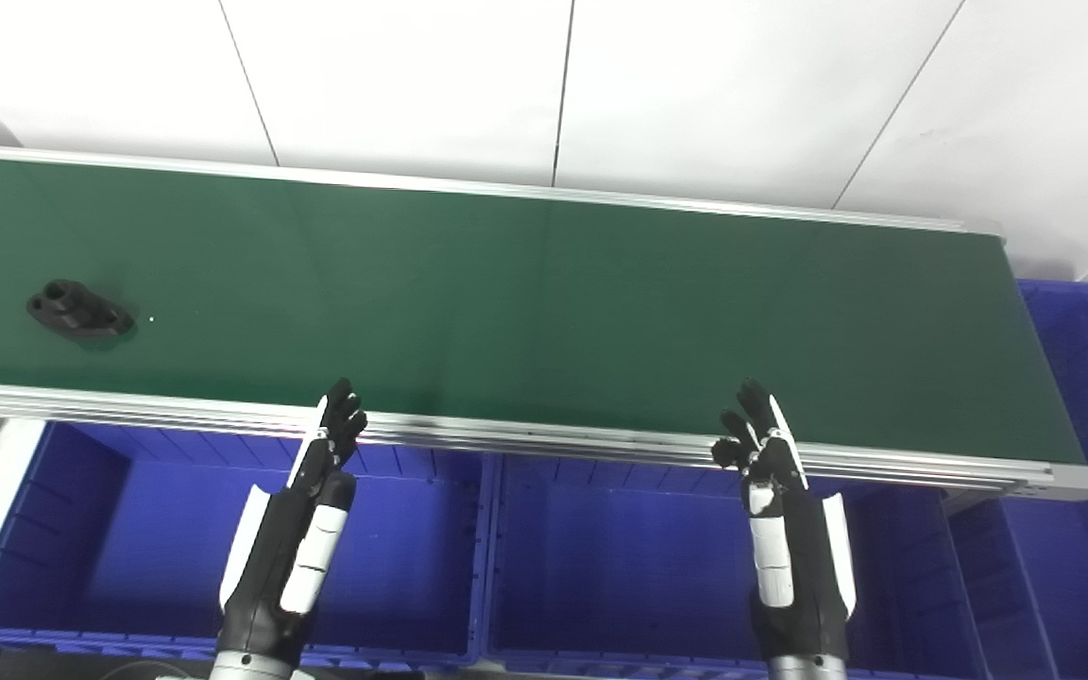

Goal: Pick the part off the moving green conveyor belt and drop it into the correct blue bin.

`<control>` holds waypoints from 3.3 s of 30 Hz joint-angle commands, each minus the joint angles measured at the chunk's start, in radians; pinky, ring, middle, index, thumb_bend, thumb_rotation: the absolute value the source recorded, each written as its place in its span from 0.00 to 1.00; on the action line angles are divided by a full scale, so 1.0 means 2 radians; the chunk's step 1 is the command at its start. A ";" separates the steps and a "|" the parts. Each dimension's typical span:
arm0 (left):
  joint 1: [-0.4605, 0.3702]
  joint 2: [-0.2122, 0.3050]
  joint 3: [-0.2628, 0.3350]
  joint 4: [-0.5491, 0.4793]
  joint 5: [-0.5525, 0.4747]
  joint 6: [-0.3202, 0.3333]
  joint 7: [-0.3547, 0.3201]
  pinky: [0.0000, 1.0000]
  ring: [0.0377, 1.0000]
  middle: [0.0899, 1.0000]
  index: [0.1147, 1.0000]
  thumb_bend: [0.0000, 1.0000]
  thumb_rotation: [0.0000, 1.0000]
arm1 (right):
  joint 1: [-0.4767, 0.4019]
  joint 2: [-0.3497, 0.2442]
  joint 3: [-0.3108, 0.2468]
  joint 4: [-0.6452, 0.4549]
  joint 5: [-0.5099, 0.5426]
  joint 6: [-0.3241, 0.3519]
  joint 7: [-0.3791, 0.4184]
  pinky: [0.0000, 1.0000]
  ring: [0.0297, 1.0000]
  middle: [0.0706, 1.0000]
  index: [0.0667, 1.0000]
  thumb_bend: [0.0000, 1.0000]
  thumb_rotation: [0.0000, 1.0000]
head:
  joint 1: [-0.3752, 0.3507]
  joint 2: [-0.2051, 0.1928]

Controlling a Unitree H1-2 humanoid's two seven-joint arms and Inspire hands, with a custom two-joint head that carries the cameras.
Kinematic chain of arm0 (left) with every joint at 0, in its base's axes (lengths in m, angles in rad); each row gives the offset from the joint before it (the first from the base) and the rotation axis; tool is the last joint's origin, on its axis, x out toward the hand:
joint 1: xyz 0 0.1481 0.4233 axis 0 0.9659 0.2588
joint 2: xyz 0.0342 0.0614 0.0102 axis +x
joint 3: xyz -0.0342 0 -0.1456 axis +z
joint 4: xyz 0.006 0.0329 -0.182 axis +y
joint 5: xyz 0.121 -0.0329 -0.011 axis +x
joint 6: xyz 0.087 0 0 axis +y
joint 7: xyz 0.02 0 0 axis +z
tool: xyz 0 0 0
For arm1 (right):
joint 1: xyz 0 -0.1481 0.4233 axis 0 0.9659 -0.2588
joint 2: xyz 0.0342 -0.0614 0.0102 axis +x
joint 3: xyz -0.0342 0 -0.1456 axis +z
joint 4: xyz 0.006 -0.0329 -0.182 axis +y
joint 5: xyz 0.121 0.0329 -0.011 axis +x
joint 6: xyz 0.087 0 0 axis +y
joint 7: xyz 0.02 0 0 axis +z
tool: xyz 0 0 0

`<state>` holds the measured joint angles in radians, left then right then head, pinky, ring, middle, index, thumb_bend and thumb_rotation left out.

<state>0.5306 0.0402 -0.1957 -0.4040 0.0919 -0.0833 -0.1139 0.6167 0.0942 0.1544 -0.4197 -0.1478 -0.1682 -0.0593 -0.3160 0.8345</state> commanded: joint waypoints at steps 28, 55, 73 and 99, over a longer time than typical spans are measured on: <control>0.001 -0.003 -0.006 -0.008 0.004 -0.024 0.008 0.98 0.96 0.98 1.00 0.55 0.99 | 0.000 -0.001 -0.002 -0.015 0.003 0.003 0.001 0.89 0.92 0.95 0.95 0.81 0.95 | 0.004 -0.001; 0.002 -0.046 -0.047 0.077 0.064 -0.093 0.047 0.89 0.90 0.92 0.93 0.51 0.84 | -0.014 -0.068 -0.046 0.081 0.108 -0.092 0.034 0.95 0.95 1.00 1.00 0.75 0.88 | 0.158 -0.101; -0.011 -0.066 -0.062 0.109 0.076 -0.098 0.070 0.79 0.85 0.89 0.87 0.52 0.78 | -0.039 -0.087 -0.066 0.141 0.155 -0.113 0.066 1.00 0.98 1.00 1.00 0.65 0.68 | 0.200 -0.133; -0.020 -0.054 -0.059 0.102 0.064 -0.095 0.065 0.80 0.85 0.89 0.88 0.52 0.74 | -0.103 -0.094 -0.082 0.031 -0.130 -0.032 0.030 0.70 0.81 0.88 0.94 0.83 0.47 | 0.167 -0.105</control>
<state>0.5031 -0.0607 -0.3065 -0.1631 0.2251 -0.2460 0.0193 0.4482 -0.0890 -0.0154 -0.2998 -0.3504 -0.2621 -0.0054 0.0200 0.6258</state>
